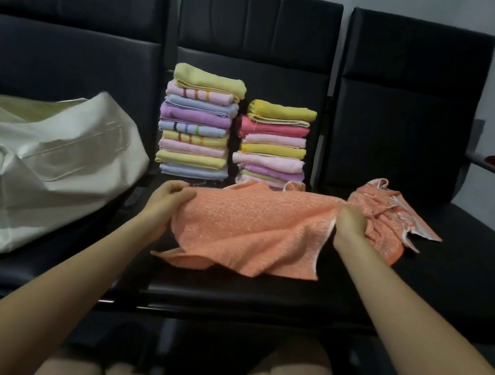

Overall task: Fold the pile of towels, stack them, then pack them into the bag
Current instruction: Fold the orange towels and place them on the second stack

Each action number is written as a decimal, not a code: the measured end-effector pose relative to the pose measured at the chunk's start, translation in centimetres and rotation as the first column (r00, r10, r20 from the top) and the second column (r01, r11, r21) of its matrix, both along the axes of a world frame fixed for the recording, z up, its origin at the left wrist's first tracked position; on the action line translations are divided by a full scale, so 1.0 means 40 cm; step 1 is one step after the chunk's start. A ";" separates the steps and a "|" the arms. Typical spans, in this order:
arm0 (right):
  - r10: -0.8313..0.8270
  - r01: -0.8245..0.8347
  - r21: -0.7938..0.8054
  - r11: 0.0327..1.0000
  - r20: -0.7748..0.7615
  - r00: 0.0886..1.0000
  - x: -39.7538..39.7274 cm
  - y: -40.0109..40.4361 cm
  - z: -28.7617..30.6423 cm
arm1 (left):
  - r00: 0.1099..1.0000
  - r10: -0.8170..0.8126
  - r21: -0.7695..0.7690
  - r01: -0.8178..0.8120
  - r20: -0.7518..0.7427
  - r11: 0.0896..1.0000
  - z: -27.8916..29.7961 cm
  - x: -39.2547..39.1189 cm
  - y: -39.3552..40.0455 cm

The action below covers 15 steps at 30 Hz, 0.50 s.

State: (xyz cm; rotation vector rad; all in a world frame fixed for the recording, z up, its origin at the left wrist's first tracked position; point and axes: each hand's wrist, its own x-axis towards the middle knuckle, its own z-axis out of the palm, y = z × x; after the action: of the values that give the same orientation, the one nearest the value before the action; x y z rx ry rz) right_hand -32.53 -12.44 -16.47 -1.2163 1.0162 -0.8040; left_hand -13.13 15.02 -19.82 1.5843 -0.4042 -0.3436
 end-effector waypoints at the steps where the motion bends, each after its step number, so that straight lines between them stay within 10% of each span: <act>1: -0.016 0.016 0.002 1.000 -0.040 0.999 -0.018 0.002 -0.015 | 0.998 0.031 0.080 -0.036 0.062 0.996 -0.022 -0.009 0.000; 11: 0.217 -0.322 -0.360 0.876 -0.302 0.928 -0.105 0.134 -0.126 | 0.921 -0.147 0.302 0.033 0.361 0.953 -0.074 -0.063 0.004; 15: 0.080 -0.488 -0.455 0.745 -0.666 0.742 -0.095 0.149 -0.131 | 0.926 -0.099 0.222 0.017 0.364 0.975 -0.071 -0.062 0.007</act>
State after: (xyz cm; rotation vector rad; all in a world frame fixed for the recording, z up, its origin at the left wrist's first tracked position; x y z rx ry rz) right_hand -36.34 -6.47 -21.69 -2.2612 1.0458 -0.4700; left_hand -15.59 15.28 -22.65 1.8592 -0.7295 -0.1290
